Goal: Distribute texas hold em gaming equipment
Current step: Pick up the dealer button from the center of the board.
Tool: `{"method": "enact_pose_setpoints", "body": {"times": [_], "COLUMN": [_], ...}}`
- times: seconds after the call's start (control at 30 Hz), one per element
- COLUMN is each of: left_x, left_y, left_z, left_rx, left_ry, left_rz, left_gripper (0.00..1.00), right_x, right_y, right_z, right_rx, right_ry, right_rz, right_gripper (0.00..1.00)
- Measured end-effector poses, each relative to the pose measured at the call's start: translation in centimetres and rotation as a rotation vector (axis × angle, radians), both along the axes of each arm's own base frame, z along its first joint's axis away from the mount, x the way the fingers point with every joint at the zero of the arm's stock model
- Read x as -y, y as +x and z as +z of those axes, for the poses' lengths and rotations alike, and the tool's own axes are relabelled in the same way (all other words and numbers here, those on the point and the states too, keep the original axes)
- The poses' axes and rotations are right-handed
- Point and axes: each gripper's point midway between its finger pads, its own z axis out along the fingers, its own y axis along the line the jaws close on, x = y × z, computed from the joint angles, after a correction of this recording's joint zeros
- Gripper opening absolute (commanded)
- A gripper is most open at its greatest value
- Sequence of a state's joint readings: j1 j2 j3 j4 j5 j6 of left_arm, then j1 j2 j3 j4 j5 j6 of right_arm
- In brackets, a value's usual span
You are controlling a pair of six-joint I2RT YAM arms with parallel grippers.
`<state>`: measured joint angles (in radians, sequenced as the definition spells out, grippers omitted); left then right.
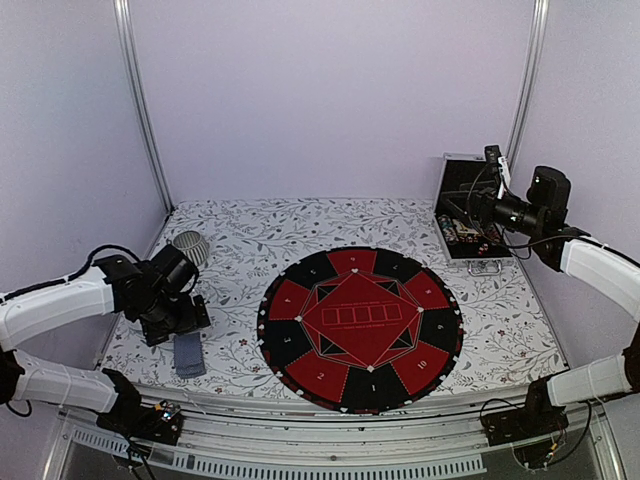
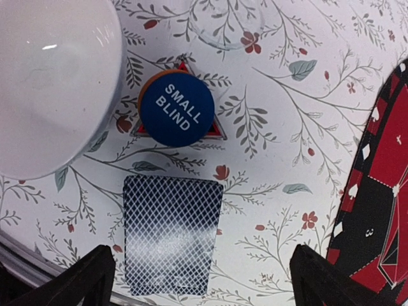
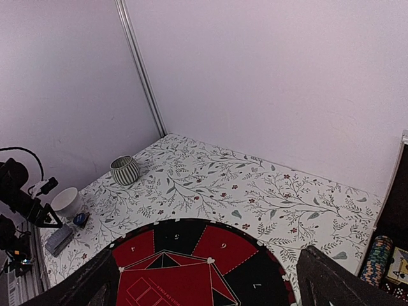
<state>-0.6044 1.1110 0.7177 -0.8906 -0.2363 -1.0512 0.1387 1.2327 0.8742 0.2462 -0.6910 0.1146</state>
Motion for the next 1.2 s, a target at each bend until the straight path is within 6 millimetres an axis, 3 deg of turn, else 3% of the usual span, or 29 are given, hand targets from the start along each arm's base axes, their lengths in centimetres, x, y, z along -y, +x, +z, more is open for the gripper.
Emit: {"method": "enact_pose_setpoints", "body": {"times": [0.43,0.7,1.0,1.2], "left_x": [-0.7,-0.5,-2.9,-3.8], "left_y": [3.4,9.7,15.0,16.2], "left_z": [0.9,2.8,-0.3,-3.6], "left_rx": [0.079,0.151,0.054,-0.043], "left_ry": [-0.017,0.011,0.086,0.094], "left_rz": [-0.026,-0.105,-0.141,-0.186], "left_gripper": [0.92,0.98,0.98,0.98], "right_x": [-0.2,-0.2,-0.3,-0.3], "right_y": [0.0,0.1,0.1,0.0], "right_z": [-0.2,-0.4,-0.5,-0.6], "right_rx": [-0.004,-0.012,-0.013,-0.018], "right_ry": [-0.001,-0.003,-0.005,-0.007], "right_rz": [0.005,0.006,0.008,0.008], "right_gripper": [0.99,0.99,0.99,0.99]}}
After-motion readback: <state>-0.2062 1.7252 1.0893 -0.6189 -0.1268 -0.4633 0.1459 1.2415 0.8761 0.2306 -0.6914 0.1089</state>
